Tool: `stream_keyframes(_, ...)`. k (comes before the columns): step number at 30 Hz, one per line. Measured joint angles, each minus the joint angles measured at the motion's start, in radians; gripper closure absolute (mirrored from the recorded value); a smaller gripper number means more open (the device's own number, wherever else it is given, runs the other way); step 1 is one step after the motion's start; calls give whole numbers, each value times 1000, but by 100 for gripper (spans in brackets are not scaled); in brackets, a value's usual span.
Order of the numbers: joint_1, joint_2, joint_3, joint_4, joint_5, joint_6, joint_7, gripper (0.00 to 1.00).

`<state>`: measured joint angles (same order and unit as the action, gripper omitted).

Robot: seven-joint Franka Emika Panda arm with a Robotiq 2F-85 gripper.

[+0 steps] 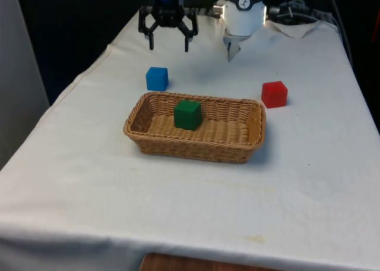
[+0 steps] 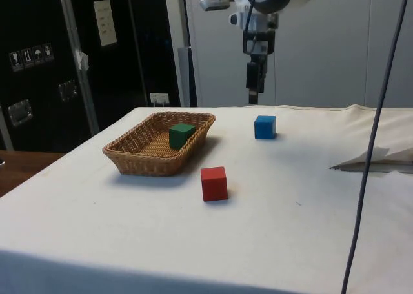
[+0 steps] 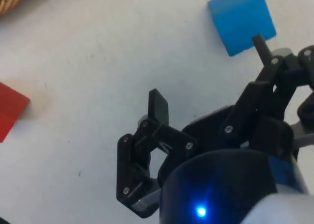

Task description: Pick up exactly two blocks and place them into the basket.

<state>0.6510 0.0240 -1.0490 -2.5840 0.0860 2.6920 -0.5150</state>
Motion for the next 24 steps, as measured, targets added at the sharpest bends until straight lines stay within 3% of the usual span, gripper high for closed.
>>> stream_keyframes(10,-4,37,-33,-1,103,-6,-118,0)
stream_keyframes(24,-8,96,-35,6,135,-6,-143,0)
